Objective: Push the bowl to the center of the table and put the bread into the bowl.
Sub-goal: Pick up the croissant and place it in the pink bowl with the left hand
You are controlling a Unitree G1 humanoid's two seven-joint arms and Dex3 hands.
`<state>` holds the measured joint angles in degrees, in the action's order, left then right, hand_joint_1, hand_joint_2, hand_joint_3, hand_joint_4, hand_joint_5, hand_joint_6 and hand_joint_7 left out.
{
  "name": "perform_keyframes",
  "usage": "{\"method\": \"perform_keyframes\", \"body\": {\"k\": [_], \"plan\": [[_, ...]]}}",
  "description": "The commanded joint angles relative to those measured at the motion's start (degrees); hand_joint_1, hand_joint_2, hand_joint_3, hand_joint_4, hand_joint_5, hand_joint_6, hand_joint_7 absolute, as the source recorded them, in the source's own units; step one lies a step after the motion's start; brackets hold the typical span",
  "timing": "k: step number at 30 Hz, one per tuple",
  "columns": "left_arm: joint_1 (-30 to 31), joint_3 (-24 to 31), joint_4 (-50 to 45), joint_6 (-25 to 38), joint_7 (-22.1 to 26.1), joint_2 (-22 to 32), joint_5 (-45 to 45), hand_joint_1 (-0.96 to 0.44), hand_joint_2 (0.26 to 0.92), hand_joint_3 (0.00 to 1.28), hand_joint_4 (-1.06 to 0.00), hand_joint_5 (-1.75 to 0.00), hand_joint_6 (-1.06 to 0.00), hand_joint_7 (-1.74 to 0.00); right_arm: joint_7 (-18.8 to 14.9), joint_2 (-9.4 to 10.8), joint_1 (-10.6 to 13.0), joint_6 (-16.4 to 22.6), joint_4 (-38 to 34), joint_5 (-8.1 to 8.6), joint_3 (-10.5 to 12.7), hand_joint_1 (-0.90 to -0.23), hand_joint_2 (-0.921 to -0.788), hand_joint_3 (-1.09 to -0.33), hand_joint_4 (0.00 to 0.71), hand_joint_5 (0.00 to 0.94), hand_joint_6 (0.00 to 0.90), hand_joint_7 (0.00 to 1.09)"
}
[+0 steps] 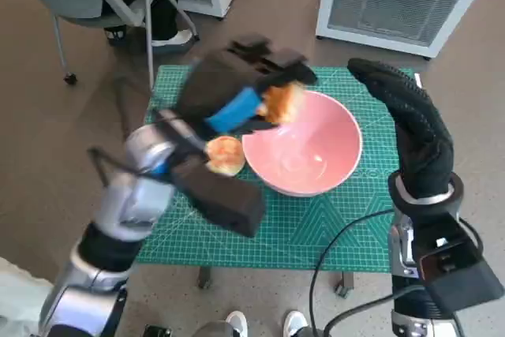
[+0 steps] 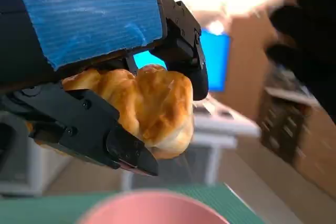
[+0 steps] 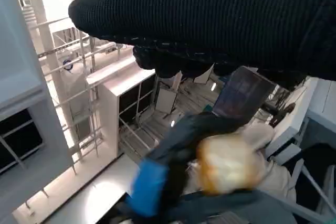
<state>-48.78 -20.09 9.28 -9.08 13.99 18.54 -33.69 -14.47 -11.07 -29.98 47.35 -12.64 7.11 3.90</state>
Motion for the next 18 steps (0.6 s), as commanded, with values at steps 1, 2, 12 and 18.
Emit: {"method": "perform_keyframes", "body": {"k": [1, 2, 12, 18], "plan": [[-3.99, -2.57, 8.16, -2.3, -0.4, -2.82, -0.51, 0.0, 0.92, 0.07, -0.72, -1.15, -0.59, -1.18, -0.5, -0.6, 1.39, -0.15, 0.04, 0.78, 0.48, -0.56, -0.921, -0.705, 0.303, 0.007, -0.001, 0.71], [-4.62, -3.15, 10.09, -2.72, -0.58, -3.43, -0.81, 0.0, 0.92, 0.07, -0.72, -1.15, -0.59, -1.18, -0.4, -0.68, 1.61, -0.3, 0.42, 0.72, 0.61, -0.56, -0.921, -0.704, 0.303, 0.007, -0.001, 0.71], [-8.74, -6.2, 23.46, -5.77, 4.15, -6.49, 0.8, 0.0, 0.917, 0.15, -0.54, -1.01, -0.41, -0.98, 0.48, -1.0, 4.1, -1.79, 4.09, 0.18, 1.94, -0.562, -0.921, -0.696, 0.308, 0.009, -0.001, 0.72], [-10.99, -7.17, 28.69, -5.37, 13.55, -6.44, 2.88, -0.12, 0.898, 0.07, -0.21, -0.14, -0.24, -0.14, 1.12, -0.76, 4.8, -2.35, 5.29, -0.53, 2.71, -0.535, -0.921, -0.691, 0.31, 0.009, 0.001, 0.71]]}}
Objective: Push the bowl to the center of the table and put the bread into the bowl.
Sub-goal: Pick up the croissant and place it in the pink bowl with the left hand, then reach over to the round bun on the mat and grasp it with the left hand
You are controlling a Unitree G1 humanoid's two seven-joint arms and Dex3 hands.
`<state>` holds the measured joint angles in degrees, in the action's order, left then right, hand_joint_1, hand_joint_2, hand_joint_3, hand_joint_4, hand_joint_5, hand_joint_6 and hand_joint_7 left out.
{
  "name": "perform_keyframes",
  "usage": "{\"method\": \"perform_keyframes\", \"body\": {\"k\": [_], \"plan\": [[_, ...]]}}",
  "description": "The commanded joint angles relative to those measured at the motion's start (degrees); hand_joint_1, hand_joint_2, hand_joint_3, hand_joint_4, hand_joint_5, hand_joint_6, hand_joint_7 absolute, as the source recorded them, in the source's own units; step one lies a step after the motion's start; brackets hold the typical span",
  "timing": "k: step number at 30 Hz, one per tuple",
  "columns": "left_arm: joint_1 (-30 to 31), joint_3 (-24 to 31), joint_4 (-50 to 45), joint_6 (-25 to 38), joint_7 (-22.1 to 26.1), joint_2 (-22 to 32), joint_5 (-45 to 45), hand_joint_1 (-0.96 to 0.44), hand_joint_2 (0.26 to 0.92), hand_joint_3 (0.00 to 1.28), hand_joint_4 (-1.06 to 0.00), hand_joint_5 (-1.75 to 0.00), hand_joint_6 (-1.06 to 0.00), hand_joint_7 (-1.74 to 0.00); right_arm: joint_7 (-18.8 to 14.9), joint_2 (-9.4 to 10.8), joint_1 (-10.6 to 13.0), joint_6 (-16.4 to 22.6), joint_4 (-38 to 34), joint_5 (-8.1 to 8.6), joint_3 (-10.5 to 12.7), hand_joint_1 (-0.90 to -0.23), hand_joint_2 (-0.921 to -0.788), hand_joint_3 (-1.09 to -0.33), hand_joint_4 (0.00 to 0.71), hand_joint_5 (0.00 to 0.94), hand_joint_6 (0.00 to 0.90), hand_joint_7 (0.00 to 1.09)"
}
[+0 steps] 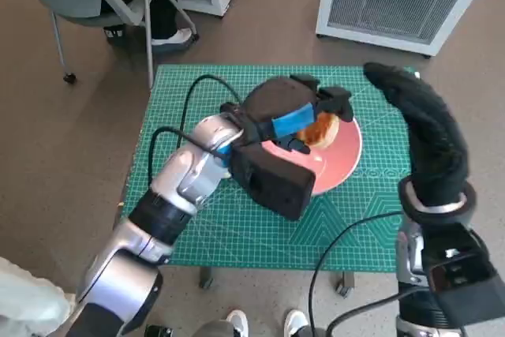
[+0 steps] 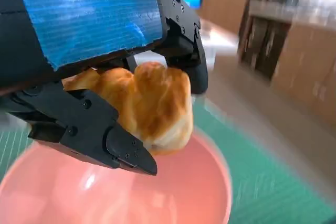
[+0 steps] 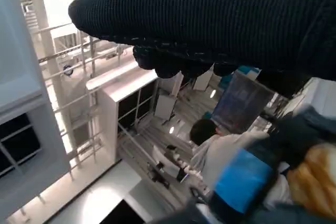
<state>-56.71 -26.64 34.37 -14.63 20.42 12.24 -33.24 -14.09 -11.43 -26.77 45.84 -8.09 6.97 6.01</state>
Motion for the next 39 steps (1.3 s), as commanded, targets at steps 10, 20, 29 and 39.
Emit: {"method": "perform_keyframes", "body": {"k": [10, 20, 29, 39], "plan": [[-2.26, 1.47, 3.78, -5.56, 10.7, 2.31, 6.15, -0.36, 0.882, 0.02, 0.0, 0.0, -0.12, 0.0, 1.75, -0.08, 1.82, -1.08, 1.08, -1.23, 0.87, -0.525, -0.921, -0.686, 0.313, 0.009, 0.011, 0.71], [1.92, 7.25, -2.84, -8.62, 10.9, 8.84, 10.52, -0.38, 0.884, 0.01, 0.0, 0.0, -0.14, -0.01, 1.87, -0.18, 1.37, -0.64, 0.02, -1.08, 0.9, -0.521, -0.921, -0.686, 0.317, 0.01, 0.019, 0.7], [4.88, 12.15, -6.23, -8.54, 10.5, 15.83, 12.02, -0.33, 0.88, 0.0, -0.03, -0.01, -0.19, -0.03, 1.78, -0.13, 1.03, -0.49, -0.49, -1.13, 0.74, -0.505, -0.921, -0.691, 0.319, 0.01, 0.024, 0.7], [10.15, 14.54, -9.55, -4.81, 8.69, 20.87, 10.24, -0.27, 0.877, 0.0, -0.07, -0.02, -0.22, -0.03, 1.45, -0.34, 0.08, -0.23, -1.82, -1.32, 0.43, -0.512, -0.921, -0.697, 0.317, 0.008, 0.011, 0.69]]}}
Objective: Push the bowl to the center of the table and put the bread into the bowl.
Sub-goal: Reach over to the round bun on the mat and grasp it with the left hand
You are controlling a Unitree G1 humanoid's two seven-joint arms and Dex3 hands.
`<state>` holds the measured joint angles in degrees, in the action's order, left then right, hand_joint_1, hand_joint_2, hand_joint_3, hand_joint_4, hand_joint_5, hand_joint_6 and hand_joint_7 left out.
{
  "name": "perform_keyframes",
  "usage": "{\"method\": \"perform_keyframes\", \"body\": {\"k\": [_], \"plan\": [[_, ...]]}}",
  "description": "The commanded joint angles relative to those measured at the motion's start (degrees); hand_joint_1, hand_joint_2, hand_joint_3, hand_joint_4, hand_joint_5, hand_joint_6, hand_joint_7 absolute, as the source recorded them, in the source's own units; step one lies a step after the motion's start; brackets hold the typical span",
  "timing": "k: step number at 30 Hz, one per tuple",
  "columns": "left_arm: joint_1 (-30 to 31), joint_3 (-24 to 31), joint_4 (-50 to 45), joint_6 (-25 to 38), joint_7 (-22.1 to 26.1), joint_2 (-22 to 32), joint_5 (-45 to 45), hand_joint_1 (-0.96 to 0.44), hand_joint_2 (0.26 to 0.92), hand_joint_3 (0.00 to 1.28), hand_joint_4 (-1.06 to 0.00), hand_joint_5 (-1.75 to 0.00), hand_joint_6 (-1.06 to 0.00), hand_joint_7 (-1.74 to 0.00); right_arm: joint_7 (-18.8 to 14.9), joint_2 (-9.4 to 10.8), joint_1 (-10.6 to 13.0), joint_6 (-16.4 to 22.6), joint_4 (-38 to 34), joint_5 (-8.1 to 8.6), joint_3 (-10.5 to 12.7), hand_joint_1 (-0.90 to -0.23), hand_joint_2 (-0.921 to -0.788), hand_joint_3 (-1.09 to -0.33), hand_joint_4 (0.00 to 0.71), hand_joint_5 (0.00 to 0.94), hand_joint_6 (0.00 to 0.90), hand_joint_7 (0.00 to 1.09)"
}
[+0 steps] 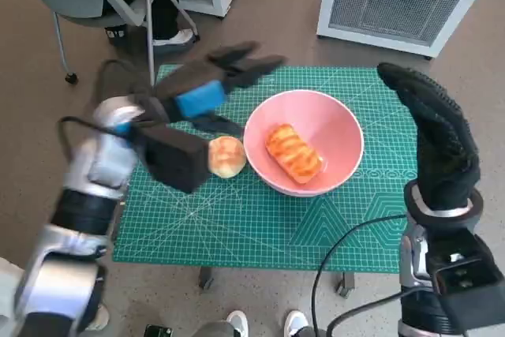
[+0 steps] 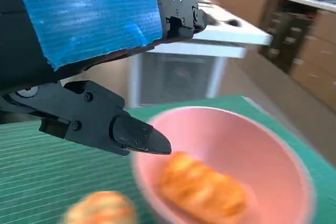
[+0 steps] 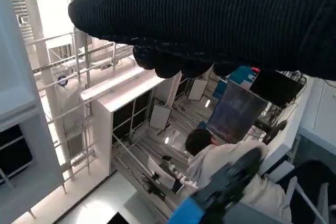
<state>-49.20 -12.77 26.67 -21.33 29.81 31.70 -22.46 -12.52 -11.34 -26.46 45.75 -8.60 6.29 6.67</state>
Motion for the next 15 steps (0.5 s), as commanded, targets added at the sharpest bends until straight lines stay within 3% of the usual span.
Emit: {"method": "perform_keyframes", "body": {"k": [1, 15], "plan": [[3.11, 0.78, -2.17, 2.35, -0.73, 1.64, -0.53, -0.27, 0.877, 0.0, -0.08, -0.02, -0.22, -0.03, -0.18, -0.45, -0.34, -0.14, -1.43, -0.59, -0.26, -0.514, -0.921, -0.697, 0.317, 0.007, 0.009, 0.69], [7.25, -0.05, -0.5, 6.91, 0.5, 2.01, -0.4, -0.25, 0.886, 0.0, -0.1, -0.01, -0.21, -0.01, -1.54, -0.86, -1.39, 0.08, -3.19, 0.62, -1.15, -0.549, -0.921, -0.701, 0.314, 0.005, -0.001, 0.71]]}}
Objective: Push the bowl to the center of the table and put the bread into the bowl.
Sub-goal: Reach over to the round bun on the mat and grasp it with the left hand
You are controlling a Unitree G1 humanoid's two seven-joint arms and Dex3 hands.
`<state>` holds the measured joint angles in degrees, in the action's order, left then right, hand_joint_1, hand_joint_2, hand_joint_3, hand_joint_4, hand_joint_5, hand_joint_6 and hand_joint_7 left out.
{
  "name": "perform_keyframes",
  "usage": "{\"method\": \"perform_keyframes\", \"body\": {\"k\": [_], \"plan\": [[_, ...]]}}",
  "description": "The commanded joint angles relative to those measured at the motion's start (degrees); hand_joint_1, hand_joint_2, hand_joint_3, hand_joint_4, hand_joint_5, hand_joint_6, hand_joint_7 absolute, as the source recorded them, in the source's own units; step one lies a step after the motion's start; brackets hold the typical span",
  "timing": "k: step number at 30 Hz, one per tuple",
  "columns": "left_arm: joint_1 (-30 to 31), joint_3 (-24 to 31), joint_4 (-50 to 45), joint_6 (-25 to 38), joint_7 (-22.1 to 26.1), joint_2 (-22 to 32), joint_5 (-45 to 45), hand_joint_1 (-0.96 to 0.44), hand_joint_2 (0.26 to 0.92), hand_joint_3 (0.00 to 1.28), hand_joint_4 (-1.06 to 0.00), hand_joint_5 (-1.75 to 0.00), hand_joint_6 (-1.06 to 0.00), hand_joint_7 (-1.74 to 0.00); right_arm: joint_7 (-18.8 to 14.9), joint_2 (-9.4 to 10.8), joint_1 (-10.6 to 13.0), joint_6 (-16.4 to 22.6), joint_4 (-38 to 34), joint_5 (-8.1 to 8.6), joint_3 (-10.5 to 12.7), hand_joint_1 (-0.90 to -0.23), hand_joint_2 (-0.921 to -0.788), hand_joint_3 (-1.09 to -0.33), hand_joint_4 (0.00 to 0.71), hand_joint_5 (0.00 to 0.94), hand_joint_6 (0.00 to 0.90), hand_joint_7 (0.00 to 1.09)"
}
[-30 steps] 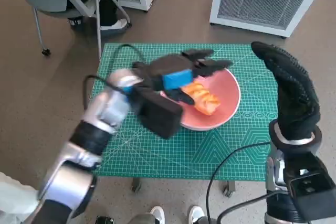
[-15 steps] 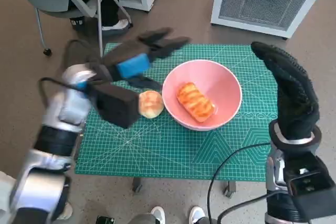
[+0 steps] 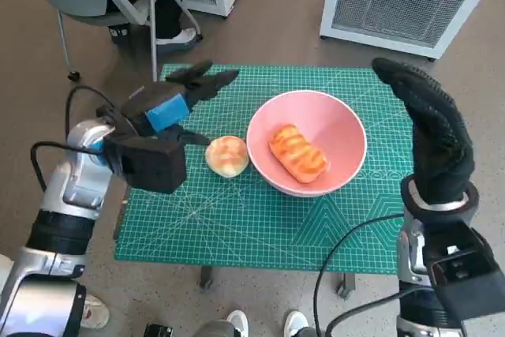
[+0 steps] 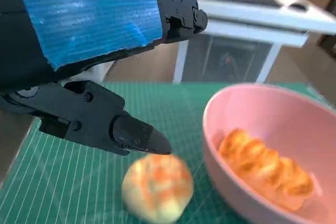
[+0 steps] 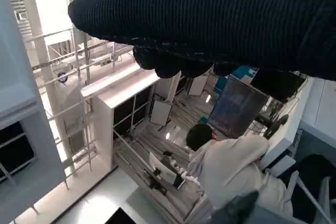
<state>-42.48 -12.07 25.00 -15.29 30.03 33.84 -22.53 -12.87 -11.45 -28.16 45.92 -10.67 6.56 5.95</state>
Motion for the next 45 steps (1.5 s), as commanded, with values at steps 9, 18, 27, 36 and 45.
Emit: {"method": "perform_keyframes", "body": {"k": [9, 18, 27, 36, 45], "plan": [[0.16, -4.05, 6.14, 2.85, -1.01, -1.94, -3.17, -0.26, 0.896, 0.0, -0.09, 0.0, -0.21, 0.0, -2.55, -0.87, 0.05, -0.32, -1.13, 1.45, -0.81, -0.57, -0.921, -0.699, 0.313, 0.004, -0.001, 0.71], [-1.51, -7.35, 11.79, 5.34, -2.18, -4.39, -6.35, -0.29, 0.908, 0.01, -0.09, 0.0, -0.2, 0.0, -3.54, -1.25, 0.15, -0.45, -0.9, 2.32, -0.9, -0.571, -0.921, -0.702, 0.313, 0.004, -0.001, 0.71], [-4.72, -10.63, 20.34, 7.23, -3.55, -7.97, -9.1, -0.31, 0.92, 0.01, -0.09, 0.0, -0.18, 0.0, -4.33, -1.74, 0.38, -0.5, -0.84, 3.12, -0.77, -0.571, -0.921, -0.702, 0.313, 0.003, -0.001, 0.71], [-8.07, -13.39, 29.4, 9.57, -4.85, -12.57, -10.73, -0.34, 0.921, 0.03, -0.09, 0.0, -0.19, 0.0, -4.45, -1.64, 0.52, -0.57, -0.7, 2.95, -0.77, -0.567, -0.921, -0.702, 0.313, 0.003, -0.001, 0.71], [-10.02, -14.04, 36.13, 9.51, -7.41, -16.25, -10.44, -0.29, 0.921, 0.05, -0.17, -0.03, -0.3, -0.05, -4.4, -1.48, 0.47, -0.53, -0.79, 2.78, -0.93, -0.569, -0.921, -0.701, 0.312, 0.002, -0.001, 0.71]]}}
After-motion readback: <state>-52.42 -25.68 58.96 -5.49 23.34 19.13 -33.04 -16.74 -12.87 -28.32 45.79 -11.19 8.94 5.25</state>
